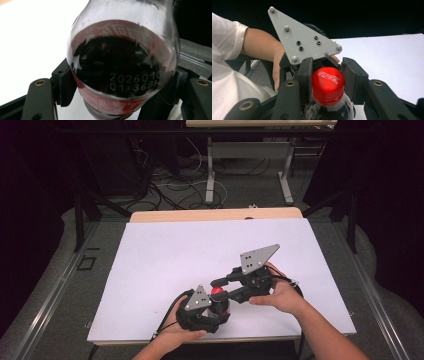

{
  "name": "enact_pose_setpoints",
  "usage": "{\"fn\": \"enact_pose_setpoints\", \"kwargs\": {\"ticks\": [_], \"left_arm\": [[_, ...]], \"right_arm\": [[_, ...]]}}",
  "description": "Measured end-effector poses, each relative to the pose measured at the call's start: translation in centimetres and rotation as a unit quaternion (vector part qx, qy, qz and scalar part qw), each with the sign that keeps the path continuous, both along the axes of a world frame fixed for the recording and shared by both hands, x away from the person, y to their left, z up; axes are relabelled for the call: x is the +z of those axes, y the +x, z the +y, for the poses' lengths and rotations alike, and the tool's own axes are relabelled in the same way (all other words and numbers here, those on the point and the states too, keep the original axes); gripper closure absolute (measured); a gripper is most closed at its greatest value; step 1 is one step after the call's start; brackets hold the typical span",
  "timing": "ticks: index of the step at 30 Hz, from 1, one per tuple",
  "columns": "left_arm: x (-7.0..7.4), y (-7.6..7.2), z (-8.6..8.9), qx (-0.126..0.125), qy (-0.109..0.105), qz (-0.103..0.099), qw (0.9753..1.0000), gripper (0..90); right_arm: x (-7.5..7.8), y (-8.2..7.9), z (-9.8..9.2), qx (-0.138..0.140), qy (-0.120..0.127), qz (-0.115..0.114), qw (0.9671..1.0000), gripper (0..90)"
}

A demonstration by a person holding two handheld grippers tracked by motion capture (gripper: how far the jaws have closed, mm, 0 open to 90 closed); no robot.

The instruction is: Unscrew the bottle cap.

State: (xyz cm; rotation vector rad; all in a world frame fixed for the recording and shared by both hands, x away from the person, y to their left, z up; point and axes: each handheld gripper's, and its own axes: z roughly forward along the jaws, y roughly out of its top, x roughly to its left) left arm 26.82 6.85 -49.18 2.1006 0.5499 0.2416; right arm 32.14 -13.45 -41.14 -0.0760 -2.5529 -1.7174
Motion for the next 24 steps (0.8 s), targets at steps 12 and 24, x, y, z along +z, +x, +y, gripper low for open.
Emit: {"fn": "enact_pose_setpoints", "kwargs": {"ticks": [12,24], "left_arm": [[0.0,0.4,0.3,0.041,-0.007,0.006,0.9991,29.0],[0.2,0.2,0.3,0.041,-0.005,0.003,0.9991,29.0]], "right_arm": [[0.9,-5.1,0.8,-0.256,0.041,-0.021,0.9656,55.8],[-0.7,-6.3,2.5,-0.302,0.017,-0.056,0.9516,61.0]]}}
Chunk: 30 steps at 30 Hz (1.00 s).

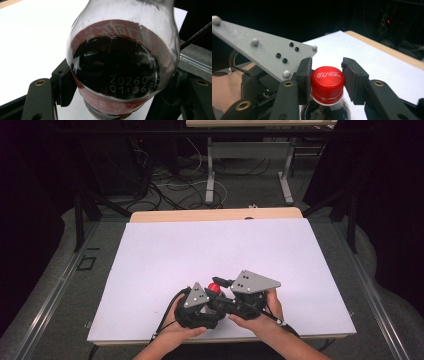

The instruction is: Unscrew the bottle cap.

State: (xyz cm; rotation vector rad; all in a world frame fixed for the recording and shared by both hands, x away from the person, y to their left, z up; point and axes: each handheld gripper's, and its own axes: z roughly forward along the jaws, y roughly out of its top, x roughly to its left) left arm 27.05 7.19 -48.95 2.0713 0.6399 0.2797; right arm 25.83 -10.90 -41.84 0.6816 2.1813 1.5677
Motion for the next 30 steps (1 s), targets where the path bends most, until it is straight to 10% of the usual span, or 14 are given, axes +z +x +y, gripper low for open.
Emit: {"fn": "enact_pose_setpoints", "kwargs": {"ticks": [5,8,15,22,26,30], "left_arm": [[0.0,0.0,0.0,-0.011,0.004,0.001,0.9999,29.0],[0.1,0.0,0.0,-0.029,0.011,0.004,0.9995,29.1],[-0.1,-0.3,-0.4,-0.055,0.013,0.008,0.9984,29.0],[-0.2,-0.4,-0.5,-0.071,0.014,0.006,0.9973,29.1],[-0.1,-0.4,-0.5,-0.070,0.013,0.002,0.9974,29.0],[0.0,-0.2,-0.4,-0.054,0.007,0.005,0.9985,29.0]], "right_arm": [[0.2,1.7,-1.2,0.082,0.000,0.018,0.9965,61.5],[0.5,3.2,-2.0,0.145,-0.005,0.038,0.9886,61.6],[0.8,6.4,-2.7,0.315,-0.033,0.048,0.9471,61.5],[0.7,7.4,-2.7,0.387,-0.046,0.016,0.9207,61.4],[0.8,7.5,-2.9,0.395,-0.046,0.021,0.9173,60.9],[1.1,6.9,-3.0,0.321,-0.028,0.035,0.9458,45.4]]}}
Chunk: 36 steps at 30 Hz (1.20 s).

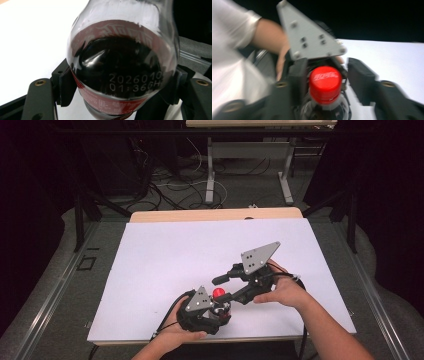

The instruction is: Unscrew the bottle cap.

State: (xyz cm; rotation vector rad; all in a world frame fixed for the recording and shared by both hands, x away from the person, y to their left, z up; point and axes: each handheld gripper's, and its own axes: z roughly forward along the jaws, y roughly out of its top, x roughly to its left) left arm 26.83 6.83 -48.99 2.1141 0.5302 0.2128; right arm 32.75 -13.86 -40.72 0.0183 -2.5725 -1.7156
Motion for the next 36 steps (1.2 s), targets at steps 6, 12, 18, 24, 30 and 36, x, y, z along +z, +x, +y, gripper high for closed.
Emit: {"fn": "enact_pose_setpoints", "kwargs": {"ticks": [6,12,18,24,30,36], "left_arm": [[0.0,0.4,0.3,0.040,-0.002,-0.006,0.9992,29.0],[-0.1,0.4,0.3,0.054,-0.003,-0.004,0.9985,29.0],[0.0,0.3,0.2,0.051,-0.004,-0.005,0.9987,29.0],[0.2,0.2,0.3,0.049,-0.003,-0.006,0.9988,29.0],[0.1,0.2,0.2,0.033,-0.001,-0.007,0.9994,29.1],[0.3,0.2,0.3,0.005,-0.001,0.002,1.0000,29.1]], "right_arm": [[0.5,-2.6,0.4,-0.155,0.015,-0.005,0.9877,43.0],[0.4,-5.4,1.5,-0.251,0.036,-0.021,0.9671,50.2],[-0.4,-6.1,2.4,-0.307,0.023,-0.013,0.9513,51.3],[-1.0,-5.9,2.3,-0.293,0.024,-0.005,0.9559,60.6],[-0.8,-4.5,1.5,-0.217,0.014,0.006,0.9761,61.4],[-0.2,-2.6,0.9,-0.116,-0.011,0.006,0.9932,61.6]]}}
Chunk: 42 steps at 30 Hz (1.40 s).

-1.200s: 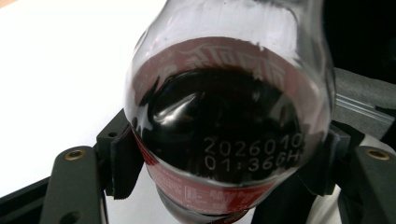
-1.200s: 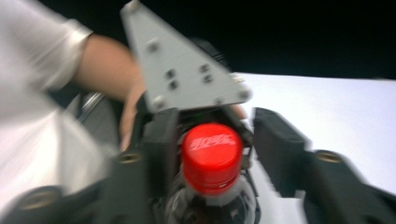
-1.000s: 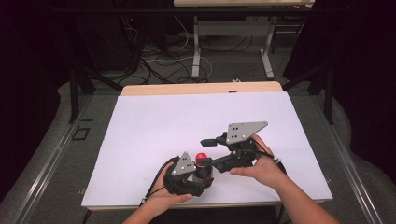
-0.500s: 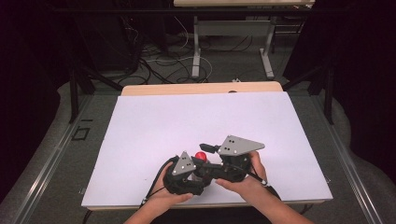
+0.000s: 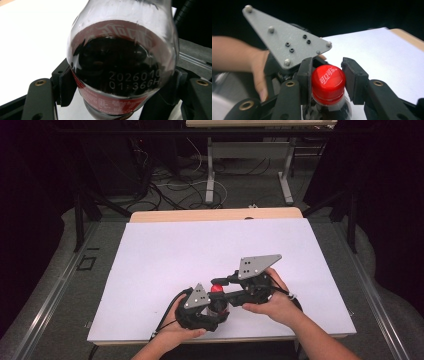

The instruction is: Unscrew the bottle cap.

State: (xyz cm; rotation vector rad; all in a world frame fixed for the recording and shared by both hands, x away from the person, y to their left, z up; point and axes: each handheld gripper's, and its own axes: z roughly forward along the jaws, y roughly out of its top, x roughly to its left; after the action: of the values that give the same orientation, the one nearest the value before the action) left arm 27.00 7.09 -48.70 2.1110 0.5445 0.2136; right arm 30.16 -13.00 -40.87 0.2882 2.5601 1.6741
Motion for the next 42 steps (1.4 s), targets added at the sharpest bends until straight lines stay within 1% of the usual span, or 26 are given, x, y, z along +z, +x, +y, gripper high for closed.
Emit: {"fn": "enact_pose_setpoints", "kwargs": {"ticks": [2,3,8,9,10,11,12,13,14,15,16,17,18,19,20,22,23,25,26,27,28,31,32,35,40,42], "left_arm": [[-0.1,-0.1,-0.1,-0.004,-0.010,0.000,0.9999,29.1],[0.0,-0.2,-0.1,-0.016,-0.003,0.001,0.9999,29.1],[0.0,-0.5,-0.4,-0.030,0.000,-0.001,0.9995,29.1],[-0.1,-0.5,-0.5,-0.027,0.002,0.000,0.9996,29.1],[-0.1,-0.3,-0.4,-0.022,0.002,0.000,0.9998,29.1],[-0.1,-0.3,-0.4,-0.022,0.002,0.000,0.9998,29.1],[-0.2,-0.3,-0.4,-0.008,0.003,-0.007,0.9999,29.1],[-0.2,-0.3,-0.4,-0.008,0.003,-0.007,0.9999,29.1],[-0.1,-0.1,-0.1,-0.001,0.004,-0.002,1.0000,29.0],[-0.1,-0.1,-0.1,-0.001,0.004,-0.002,1.0000,29.1],[-0.2,0.0,-0.1,0.016,0.001,-0.007,0.9998,29.1],[-0.2,0.0,-0.1,0.016,0.001,-0.007,0.9998,29.1],[-0.1,0.1,0.0,0.021,0.003,-0.001,0.9998,29.1],[-0.1,0.1,0.0,0.021,0.003,-0.001,0.9998,29.1],[-0.2,0.1,0.0,0.032,0.001,-0.005,0.9995,29.0],[-0.2,0.1,0.0,0.035,0.003,-0.004,0.9994,29.1],[-0.1,0.2,0.1,0.032,0.007,0.000,0.9995,29.0],[-0.1,0.2,0.0,0.037,0.004,0.000,0.9993,29.0],[-0.1,0.2,0.0,0.037,0.004,0.000,0.9993,29.0],[-0.1,0.1,0.0,0.037,0.004,0.000,0.9993,29.0],[-0.1,0.1,0.0,0.037,0.005,0.001,0.9993,29.0],[-0.2,0.2,0.0,0.040,0.000,0.000,0.9992,29.1],[-0.1,0.1,0.0,0.039,0.006,0.000,0.9992,29.0],[-0.2,0.1,0.0,0.041,-0.001,-0.001,0.9991,29.0],[-0.1,0.1,0.1,0.039,0.002,-0.002,0.9992,29.1],[-0.1,0.1,0.1,0.036,0.006,-0.002,0.9993,29.1]], "right_arm": [[0.1,0.6,-0.2,0.032,0.000,0.008,0.9994,61.7],[0.1,0.8,-0.3,0.047,0.003,0.011,0.9988,61.6],[-0.2,1.9,-0.6,0.136,0.008,0.005,0.9907,61.3],[-0.3,2.0,-0.7,0.138,0.009,0.004,0.9903,61.0],[-0.3,2.0,-0.7,0.127,0.009,0.010,0.9918,58.3],[-0.3,1.9,-0.7,0.113,0.013,0.010,0.9935,49.8],[-0.3,1.7,-0.7,0.101,0.023,0.011,0.9946,47.6],[-0.3,1.7,-0.7,0.101,0.023,0.011,0.9946,47.6],[-0.2,1.2,-0.7,0.069,0.029,0.012,0.9971,47.6],[-0.1,0.9,-0.7,0.057,0.031,0.008,0.9978,47.6],[0.0,0.5,-0.7,0.039,0.035,0.010,0.9986,47.5],[0.0,0.5,-0.7,0.039,0.035,0.010,0.9986,47.5],[0.3,-0.3,-0.7,-0.018,0.045,0.002,0.9988,47.2],[0.3,-0.3,-0.7,-0.018,0.045,0.002,0.9988,47.2],[0.4,-1.2,-0.6,-0.072,0.043,-0.021,0.9963,47.2],[0.4,-1.9,-0.3,-0.103,0.048,-0.021,0.9933,47.2],[0.3,-2.4,-0.1,-0.126,0.053,-0.033,0.9900,47.3],[0.1,-3.1,0.3,-0.153,0.055,-0.039,0.9860,47.9],[0.1,-3.1,0.3,-0.153,0.055,-0.039,0.9860,47.9],[-0.1,-3.6,0.8,-0.172,0.051,-0.047,0.9826,50.1],[-0.1,-3.6,0.8,-0.172,0.051,-0.047,0.9826,50.1],[-0.7,-4.1,1.4,-0.193,0.049,-0.044,0.9790,53.0],[-0.7,-4.1,1.4,-0.202,0.046,-0.042,0.9773,53.6],[-1.0,-4.0,1.5,-0.210,0.046,-0.046,0.9755,54.4],[-1.4,-3.6,1.1,-0.185,0.046,-0.034,0.9811,60.4],[-1.5,-3.4,0.9,-0.181,0.053,-0.027,0.9816,60.4]]}}
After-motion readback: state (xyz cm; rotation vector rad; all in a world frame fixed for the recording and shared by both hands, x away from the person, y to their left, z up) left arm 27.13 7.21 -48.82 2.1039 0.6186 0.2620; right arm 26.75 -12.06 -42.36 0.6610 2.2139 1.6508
